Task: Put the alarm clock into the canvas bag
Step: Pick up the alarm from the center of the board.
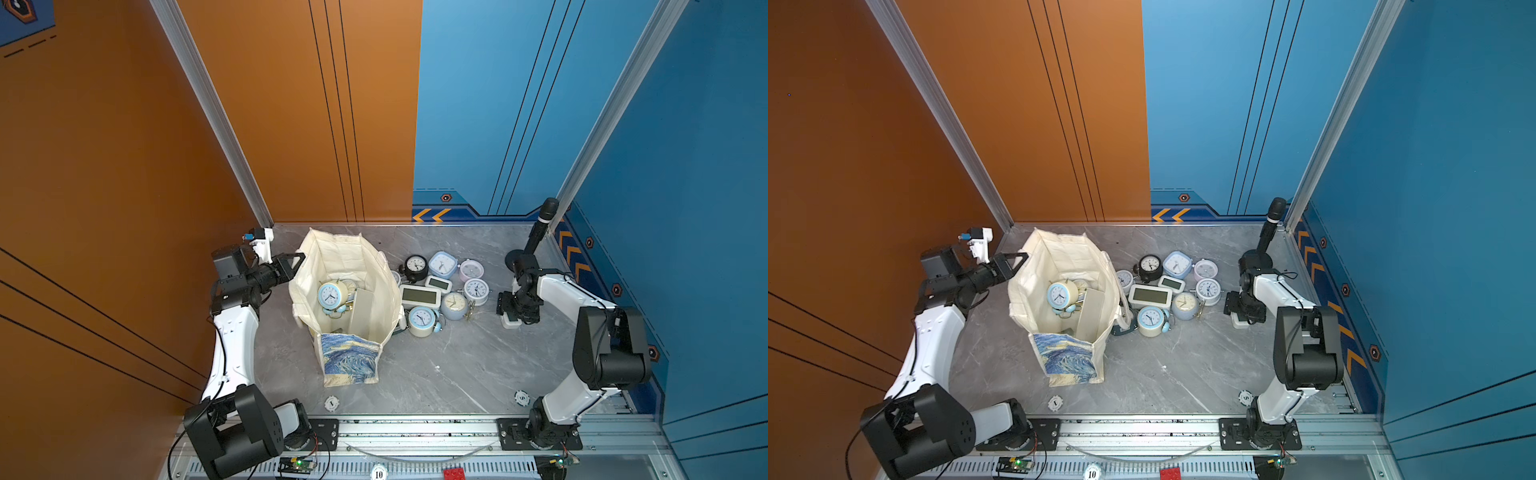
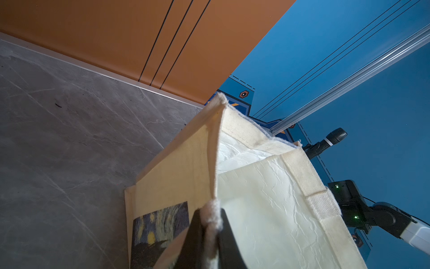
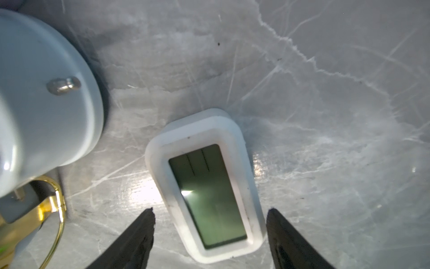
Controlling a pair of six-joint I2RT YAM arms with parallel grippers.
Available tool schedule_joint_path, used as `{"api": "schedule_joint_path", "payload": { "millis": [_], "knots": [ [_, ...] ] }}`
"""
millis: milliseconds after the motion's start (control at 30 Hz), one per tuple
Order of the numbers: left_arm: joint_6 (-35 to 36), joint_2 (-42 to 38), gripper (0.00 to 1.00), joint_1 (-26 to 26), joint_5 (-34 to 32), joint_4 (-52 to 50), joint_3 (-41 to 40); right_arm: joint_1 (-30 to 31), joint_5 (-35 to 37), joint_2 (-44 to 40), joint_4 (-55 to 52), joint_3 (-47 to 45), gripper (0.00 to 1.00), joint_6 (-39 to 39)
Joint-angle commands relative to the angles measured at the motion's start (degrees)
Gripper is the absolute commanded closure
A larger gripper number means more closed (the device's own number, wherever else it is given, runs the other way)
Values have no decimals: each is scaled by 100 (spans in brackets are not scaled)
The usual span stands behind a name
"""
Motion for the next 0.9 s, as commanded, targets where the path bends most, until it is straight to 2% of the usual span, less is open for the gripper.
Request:
{"api": "schedule_joint_path", "payload": {
  "millis": [0,533,867],
  "knots": [
    [-13,-94,100,38,-28,143,-58,-60,-116,99,57,-66,26,-58],
    [-13,-120,100,39,-24,143,-55,-98,-184,429,105,38,31,-63],
    [-21,-118,100,52,-16,143,-61,-97,-123,385,94,20,40,-64]
  ]
}}
